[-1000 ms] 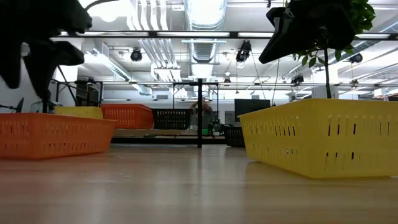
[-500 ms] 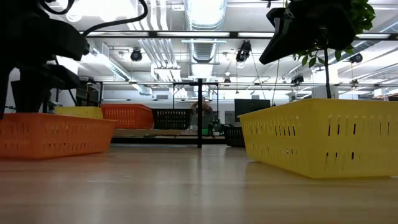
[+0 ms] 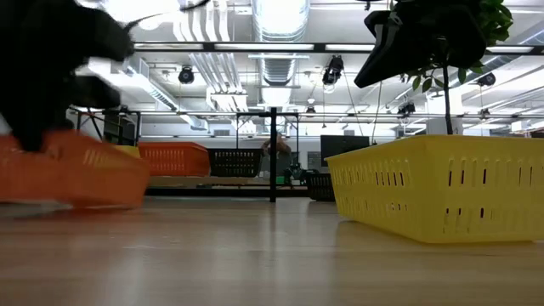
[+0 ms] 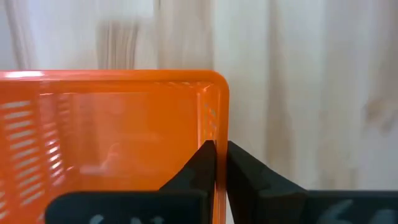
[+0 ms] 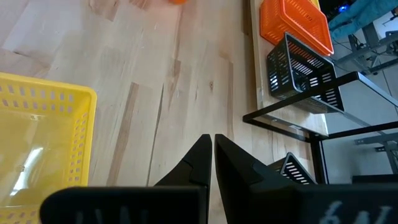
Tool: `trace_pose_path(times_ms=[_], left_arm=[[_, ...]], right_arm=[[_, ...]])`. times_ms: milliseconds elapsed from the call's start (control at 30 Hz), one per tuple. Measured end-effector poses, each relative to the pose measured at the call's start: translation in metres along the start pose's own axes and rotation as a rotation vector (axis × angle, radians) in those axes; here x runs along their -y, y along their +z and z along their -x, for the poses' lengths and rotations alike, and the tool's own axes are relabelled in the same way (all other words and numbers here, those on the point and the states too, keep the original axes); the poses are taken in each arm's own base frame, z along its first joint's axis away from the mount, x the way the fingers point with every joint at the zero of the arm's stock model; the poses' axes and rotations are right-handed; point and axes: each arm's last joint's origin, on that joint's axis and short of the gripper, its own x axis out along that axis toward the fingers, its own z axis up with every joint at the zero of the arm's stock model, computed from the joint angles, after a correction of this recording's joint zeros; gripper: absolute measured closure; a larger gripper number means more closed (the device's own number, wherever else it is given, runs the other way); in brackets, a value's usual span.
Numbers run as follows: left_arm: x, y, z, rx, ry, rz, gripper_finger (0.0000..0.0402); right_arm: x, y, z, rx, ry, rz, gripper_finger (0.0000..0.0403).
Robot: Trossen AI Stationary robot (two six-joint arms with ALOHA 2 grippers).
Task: Stack baskets on shelf by color
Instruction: Stack the orange bin on the orange bin on the shelf
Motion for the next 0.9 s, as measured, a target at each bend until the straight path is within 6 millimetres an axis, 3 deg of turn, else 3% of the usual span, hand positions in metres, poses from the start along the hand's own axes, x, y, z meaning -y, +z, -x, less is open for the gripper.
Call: trace_pose_path(times_ms=[133, 300, 500, 667, 900], left_arm=[[0.009, 0.025, 0.032, 0.128, 0.019, 0.002, 0.0399], [0.016, 0.052, 0.088, 0.292, 0.105, -0.027, 0.04], [0.021, 0.072, 0.145, 0.504, 0.232, -0.18, 0.0401], [0.008, 0.076, 0.168, 0.514, 0.378, -0.273, 0.0401], [-0.043, 0.071, 0.168, 0.289, 0.558, -0.193, 0.0401]], right_arm=[[0.0, 0.0, 0.0, 0.005, -0.001, -0.003, 0.039], [0.0, 0.001, 0.0, 0.006, -0.001, -0.003, 0.039], [0.0, 0.001, 0.0, 0.006, -0.002, -0.004, 0.039], [0.0, 0.001, 0.0, 0.006, -0.001, -0.004, 0.039], [0.0, 0.001, 0.0, 0.006, -0.001, -0.004, 0.039]])
